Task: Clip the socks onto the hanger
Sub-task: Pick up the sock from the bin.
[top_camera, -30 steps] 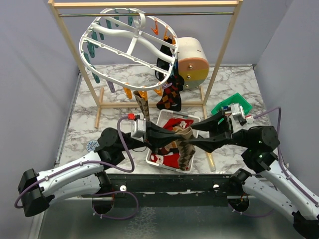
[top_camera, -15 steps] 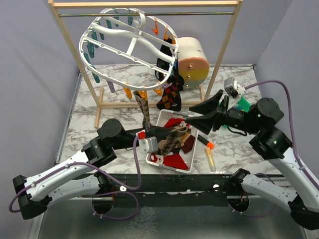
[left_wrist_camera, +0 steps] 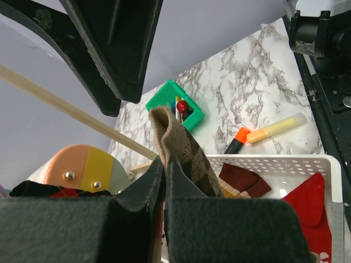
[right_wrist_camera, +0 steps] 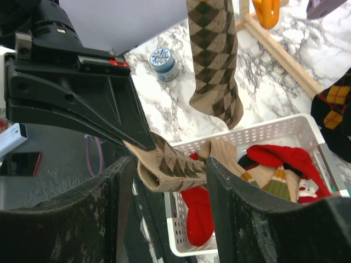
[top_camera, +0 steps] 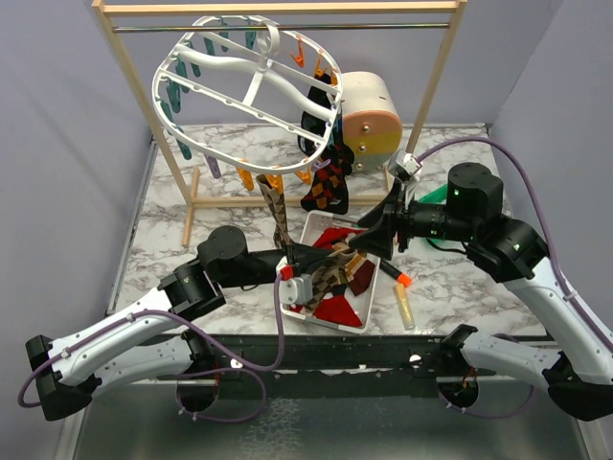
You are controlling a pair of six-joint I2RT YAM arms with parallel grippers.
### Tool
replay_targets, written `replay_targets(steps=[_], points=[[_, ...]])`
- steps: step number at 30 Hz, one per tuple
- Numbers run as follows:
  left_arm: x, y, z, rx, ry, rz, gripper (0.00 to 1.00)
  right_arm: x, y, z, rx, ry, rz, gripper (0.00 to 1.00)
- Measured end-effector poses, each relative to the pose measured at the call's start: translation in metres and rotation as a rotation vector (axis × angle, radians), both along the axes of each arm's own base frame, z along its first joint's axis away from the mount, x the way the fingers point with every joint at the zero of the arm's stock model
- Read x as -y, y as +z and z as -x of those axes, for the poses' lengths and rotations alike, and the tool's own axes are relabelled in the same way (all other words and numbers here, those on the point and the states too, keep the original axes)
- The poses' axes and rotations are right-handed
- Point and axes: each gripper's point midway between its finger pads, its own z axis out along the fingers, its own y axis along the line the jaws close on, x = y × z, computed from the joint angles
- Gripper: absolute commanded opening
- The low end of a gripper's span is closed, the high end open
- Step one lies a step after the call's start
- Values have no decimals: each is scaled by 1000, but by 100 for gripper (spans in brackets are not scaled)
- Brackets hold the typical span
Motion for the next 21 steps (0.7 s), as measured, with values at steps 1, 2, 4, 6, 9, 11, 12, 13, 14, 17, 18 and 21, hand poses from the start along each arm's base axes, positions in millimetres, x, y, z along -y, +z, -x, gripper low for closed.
replay_targets(steps=[1,2,4,6,9,11,12,13,14,17,18,21], points=[[0,-1,0,0,0,-2,0,0,-3,0,-5,3,9,60],[0,-1,0,2,-1,-3,0,0,-5,0,-12,4,18,60],[0,-1,0,8,0,-5,0,1,-11,0,-22,5,33,60],[0,0,0,11,0,-4,0,0,-14,0,-32,5,42,59],[0,0,-1,13,0,-5,0,-1,-17,-2,-42,3,50,58],[1,-1,-1,12,0,-8,0,-1,-20,-4,-49,-2,55,57],[1,-2,-1,11,0,-10,0,-2,-20,-4,-52,-3,57,57],[1,-2,-1,10,0,-11,0,-2,-21,-5,-55,-3,59,57],[2,-3,-2,9,0,-13,0,-3,-22,-6,-59,-4,62,57],[2,-3,-2,9,-1,-13,0,-4,-25,-6,-66,-3,68,57],[2,-3,-2,9,-1,-12,0,-4,-26,-7,-69,-3,70,57],[2,-3,-2,9,0,-12,0,-3,-26,-6,-72,-2,72,57]])
